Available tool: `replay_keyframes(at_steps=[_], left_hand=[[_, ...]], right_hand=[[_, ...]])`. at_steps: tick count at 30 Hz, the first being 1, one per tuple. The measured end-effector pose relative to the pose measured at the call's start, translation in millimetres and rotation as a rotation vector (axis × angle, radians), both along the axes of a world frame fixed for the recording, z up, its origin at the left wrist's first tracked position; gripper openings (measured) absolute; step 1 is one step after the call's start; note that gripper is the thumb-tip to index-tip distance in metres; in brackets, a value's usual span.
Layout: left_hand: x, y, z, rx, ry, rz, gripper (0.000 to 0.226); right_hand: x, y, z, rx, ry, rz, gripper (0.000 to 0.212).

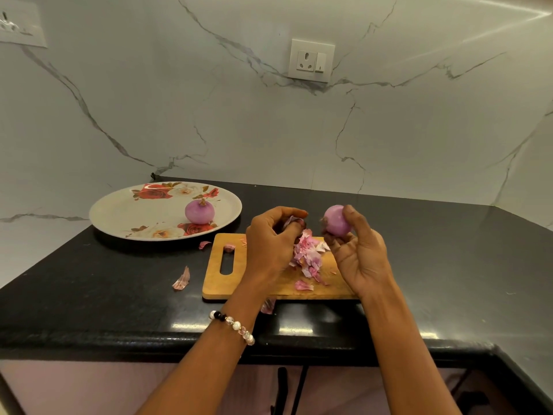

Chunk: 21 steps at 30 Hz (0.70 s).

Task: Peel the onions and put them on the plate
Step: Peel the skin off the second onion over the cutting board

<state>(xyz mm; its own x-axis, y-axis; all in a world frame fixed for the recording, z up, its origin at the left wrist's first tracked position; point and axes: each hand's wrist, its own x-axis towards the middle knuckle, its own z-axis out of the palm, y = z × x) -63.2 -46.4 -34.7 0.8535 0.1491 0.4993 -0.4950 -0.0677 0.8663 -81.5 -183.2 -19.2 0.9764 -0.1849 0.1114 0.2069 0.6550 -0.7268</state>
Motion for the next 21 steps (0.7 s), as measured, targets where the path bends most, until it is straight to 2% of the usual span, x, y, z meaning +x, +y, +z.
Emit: replay_keyframes(at_steps=[2, 4, 7, 10, 14, 21], left_hand=[[-1, -1, 0, 0.068, -0.043, 0.037, 0.013], [-2, -3, -1, 0.219, -0.146, 0.089, 0.014], [0, -8, -4, 0.393, -0.266, 0.152, 0.034], [0, -9, -4, 0.476, -0.308, 0.171, 0.042], [0, -7, -5, 0.504, -0.329, 0.233, 0.03], [-2, -4, -2, 0.489, -0.256, 0.288, 0.013]], right_hand=[[1, -3, 0, 0.042, 0.039, -0.022, 0.043], [1, -3, -1, 0.016, 0.068, -0.022, 0.034], [1, -3, -3, -0.044, 0.075, -0.026, 0.031], [3, -2, -5, -0.126, 0.022, -0.042, 0.047], [6, -1, -10, -0.342, 0.002, -0.064, 0.077], [6, 2, -11, -0.51, -0.004, -0.096, 0.088]])
